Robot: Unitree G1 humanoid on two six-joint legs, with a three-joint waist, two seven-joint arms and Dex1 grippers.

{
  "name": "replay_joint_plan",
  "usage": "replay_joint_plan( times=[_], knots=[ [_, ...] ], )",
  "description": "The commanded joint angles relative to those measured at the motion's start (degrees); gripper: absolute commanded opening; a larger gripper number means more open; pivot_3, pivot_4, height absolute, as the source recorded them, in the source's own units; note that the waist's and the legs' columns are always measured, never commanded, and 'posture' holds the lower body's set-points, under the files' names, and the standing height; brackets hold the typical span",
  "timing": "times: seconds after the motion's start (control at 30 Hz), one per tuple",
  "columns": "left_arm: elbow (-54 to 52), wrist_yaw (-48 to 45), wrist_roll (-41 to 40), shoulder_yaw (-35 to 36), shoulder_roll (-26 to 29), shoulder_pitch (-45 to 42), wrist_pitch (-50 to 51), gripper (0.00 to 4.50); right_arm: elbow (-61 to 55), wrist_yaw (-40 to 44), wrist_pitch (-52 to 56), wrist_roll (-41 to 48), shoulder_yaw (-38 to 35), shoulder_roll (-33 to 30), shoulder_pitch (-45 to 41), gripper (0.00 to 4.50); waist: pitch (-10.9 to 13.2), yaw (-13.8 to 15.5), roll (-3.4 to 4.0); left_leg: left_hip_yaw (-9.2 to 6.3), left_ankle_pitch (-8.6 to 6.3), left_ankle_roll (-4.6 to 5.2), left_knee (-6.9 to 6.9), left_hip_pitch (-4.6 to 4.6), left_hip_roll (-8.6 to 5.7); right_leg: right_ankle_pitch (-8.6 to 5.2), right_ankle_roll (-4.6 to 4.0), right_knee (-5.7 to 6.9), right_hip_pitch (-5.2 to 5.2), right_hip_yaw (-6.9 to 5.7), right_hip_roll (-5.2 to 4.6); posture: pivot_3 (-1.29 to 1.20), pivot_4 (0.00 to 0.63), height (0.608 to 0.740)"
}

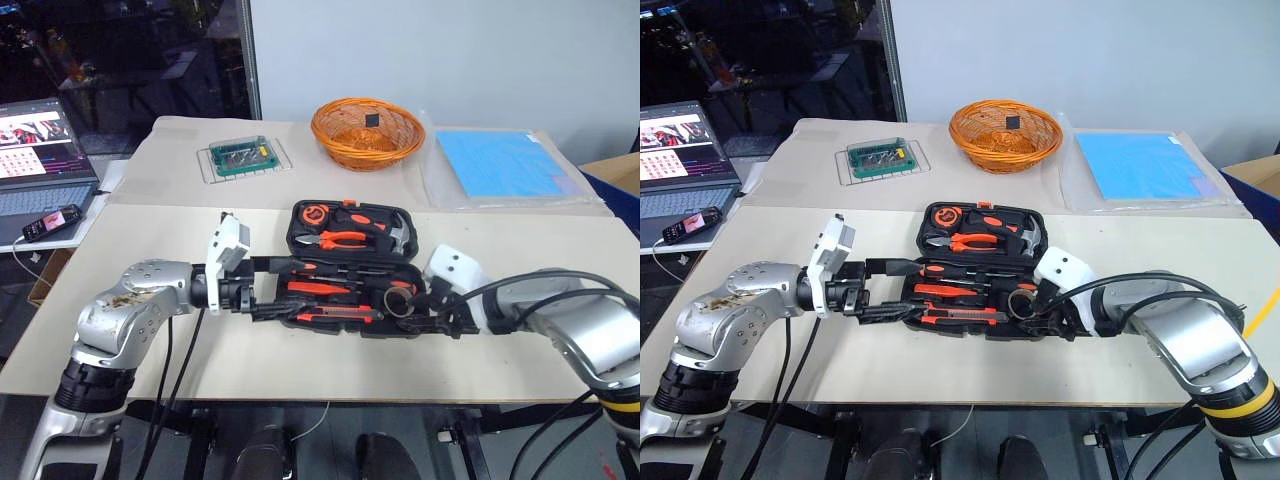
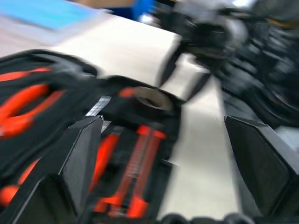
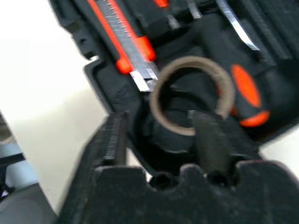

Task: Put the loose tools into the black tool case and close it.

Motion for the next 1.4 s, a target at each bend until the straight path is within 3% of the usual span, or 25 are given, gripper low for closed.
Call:
replay_joint_plan(
  times=[0.03, 0.2, 0.3, 0.4, 0.77, 1.23, 1.4],
  knots=[
    [-1.8, -2.6, 1.6, -0.8, 1.2, 0.1, -3.2, 4.50, 0.1, -0.9, -1.9, -1.8, 1.3, 0.1, -1.7, 1.86, 0.0, 0.0, 0.00, 0.00, -0.01, -0.01, 0.00, 0.00, 0.00, 0.01, -0.01, -0.02, 0.00, 0.00, 0.00, 0.00, 0.150, 0.740],
    [-1.6, -2.4, 2.2, -0.8, 0.9, 0.2, -3.8, 4.50, 1.5, -1.1, -3.0, -2.7, 3.4, 1.3, -3.1, 1.86, 0.0, 0.4, -0.01, -0.01, 0.00, 0.01, 0.01, 0.00, 0.00, 0.01, 0.00, -0.02, 0.00, -0.01, 0.00, 0.00, 0.150, 0.740],
    [-2.1, -1.8, 2.1, -0.7, 0.6, 0.3, -3.8, 4.50, 2.9, -0.8, -4.7, -4.2, 5.6, 1.2, -4.1, 1.11, 0.0, 0.3, -0.01, 0.00, 0.03, 0.05, 0.00, -0.01, 0.00, 0.01, 0.01, -0.02, 0.00, -0.01, 0.00, 0.00, 0.150, 0.740],
    [-2.3, -1.2, 1.9, -0.5, 0.3, 0.4, -3.5, 4.50, 3.5, -0.2, -5.1, -4.4, 6.0, 1.3, -4.7, 0.05, 0.0, 0.4, -0.01, 0.00, 0.03, 0.06, 0.01, -0.01, -0.01, 0.01, 0.02, -0.02, 0.00, -0.01, 0.00, 0.00, 0.150, 0.740],
    [-5.7, 1.7, 0.7, -0.6, -1.0, 3.1, -2.5, 4.50, -2.0, 5.2, 0.9, -0.9, 6.4, -6.3, -4.1, 0.05, 0.0, 0.4, -0.01, -0.01, 0.03, 0.07, 0.00, -0.01, 0.01, 0.00, 0.03, -0.02, 0.01, -0.01, 0.00, 0.00, 0.150, 0.740],
    [-7.7, 3.1, 0.0, 1.0, -0.7, 6.6, -2.5, 4.50, 6.2, 9.9, -3.5, -3.3, 11.8, -5.2, -6.0, 0.05, 0.0, 0.6, -0.01, -0.04, 0.00, 0.01, 0.02, 0.02, 0.00, 0.00, 0.03, -0.10, -0.03, -0.04, 0.00, 0.00, 0.150, 0.740],
    [-7.8, 5.8, -1.4, 1.4, -1.6, 6.6, -0.3, 4.50, 4.5, 11.8, -2.2, -0.3, 8.5, -5.0, -5.8, 1.62, 0.0, 0.6, -0.01, -0.07, 0.01, 0.03, 0.01, 0.01, 0.00, 0.00, 0.03, -0.10, 0.01, -0.05, 0.00, 0.00, 0.150, 0.740]
  ],
)
